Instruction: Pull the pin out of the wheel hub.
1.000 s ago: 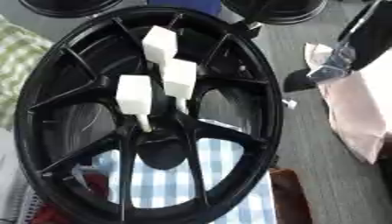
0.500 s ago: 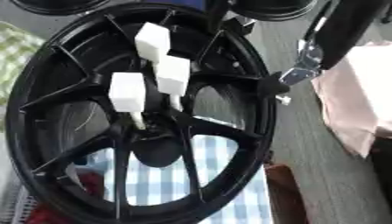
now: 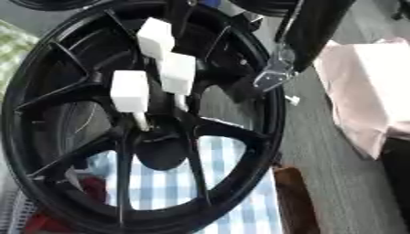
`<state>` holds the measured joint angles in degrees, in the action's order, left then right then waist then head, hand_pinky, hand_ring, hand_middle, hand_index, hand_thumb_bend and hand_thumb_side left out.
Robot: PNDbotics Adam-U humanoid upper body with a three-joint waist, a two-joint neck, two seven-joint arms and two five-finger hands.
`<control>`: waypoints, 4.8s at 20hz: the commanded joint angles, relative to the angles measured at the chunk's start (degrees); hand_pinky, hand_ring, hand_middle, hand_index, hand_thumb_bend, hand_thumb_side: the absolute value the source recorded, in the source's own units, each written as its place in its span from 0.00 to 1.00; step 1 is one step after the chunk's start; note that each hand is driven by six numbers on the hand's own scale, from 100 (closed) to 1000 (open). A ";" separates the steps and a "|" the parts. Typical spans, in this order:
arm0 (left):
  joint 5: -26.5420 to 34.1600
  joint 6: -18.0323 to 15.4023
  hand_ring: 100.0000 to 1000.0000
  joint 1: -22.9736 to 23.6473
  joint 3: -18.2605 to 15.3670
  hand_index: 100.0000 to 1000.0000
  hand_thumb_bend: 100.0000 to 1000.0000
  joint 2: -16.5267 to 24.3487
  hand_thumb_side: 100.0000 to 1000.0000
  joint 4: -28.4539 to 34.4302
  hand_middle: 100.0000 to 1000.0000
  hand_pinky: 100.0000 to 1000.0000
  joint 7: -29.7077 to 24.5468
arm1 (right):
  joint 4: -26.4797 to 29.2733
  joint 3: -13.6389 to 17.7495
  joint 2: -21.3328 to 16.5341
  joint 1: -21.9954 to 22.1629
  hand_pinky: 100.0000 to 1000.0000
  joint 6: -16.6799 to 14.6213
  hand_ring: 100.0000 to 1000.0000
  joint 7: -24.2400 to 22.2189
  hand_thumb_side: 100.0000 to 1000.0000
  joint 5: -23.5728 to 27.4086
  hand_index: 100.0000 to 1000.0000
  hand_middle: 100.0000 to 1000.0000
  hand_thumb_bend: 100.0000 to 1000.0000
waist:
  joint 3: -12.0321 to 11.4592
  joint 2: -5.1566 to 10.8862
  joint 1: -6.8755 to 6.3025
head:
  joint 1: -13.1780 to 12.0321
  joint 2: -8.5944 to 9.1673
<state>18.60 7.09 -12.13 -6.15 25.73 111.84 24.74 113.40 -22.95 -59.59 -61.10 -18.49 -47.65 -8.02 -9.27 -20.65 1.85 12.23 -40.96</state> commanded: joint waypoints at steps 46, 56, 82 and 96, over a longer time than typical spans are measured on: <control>0.56 0.09 0.62 -2.81 0.25 0.70 0.47 2.16 0.61 0.71 0.57 0.62 -0.76 | -4.85 -2.37 2.18 -0.61 0.86 -7.18 0.63 2.71 0.32 -5.90 0.74 0.69 0.43 | -3.17 -1.09 1.51 | 0.69 0.67; 0.50 0.28 0.62 -3.20 0.26 0.70 0.46 2.43 0.61 0.85 0.57 0.62 -0.93 | 1.18 0.56 -2.18 3.99 0.87 -7.24 0.66 7.69 0.30 -7.68 0.75 0.71 0.42 | -3.96 -1.94 2.13 | -1.94 3.11; 0.66 0.20 0.62 -3.21 0.12 0.70 0.46 2.02 0.61 0.72 0.57 0.62 -0.90 | -3.03 0.83 -0.99 3.45 0.87 -6.78 0.65 7.11 0.26 -7.97 0.76 0.70 0.41 | -3.54 -1.11 1.46 | 2.08 -1.07; 0.72 0.18 0.62 -3.23 0.05 0.70 0.46 1.79 0.61 0.68 0.57 0.62 -0.85 | -4.56 0.23 -0.07 2.53 0.86 -7.24 0.57 8.03 0.25 -8.24 0.74 0.66 0.41 | -3.46 -1.06 1.24 | 2.55 -0.97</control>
<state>19.12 7.50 -15.04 -5.51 26.21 111.57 23.85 109.02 -23.33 -58.73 -57.48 -25.42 -39.61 -16.43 -12.72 -22.79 3.34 14.74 -42.23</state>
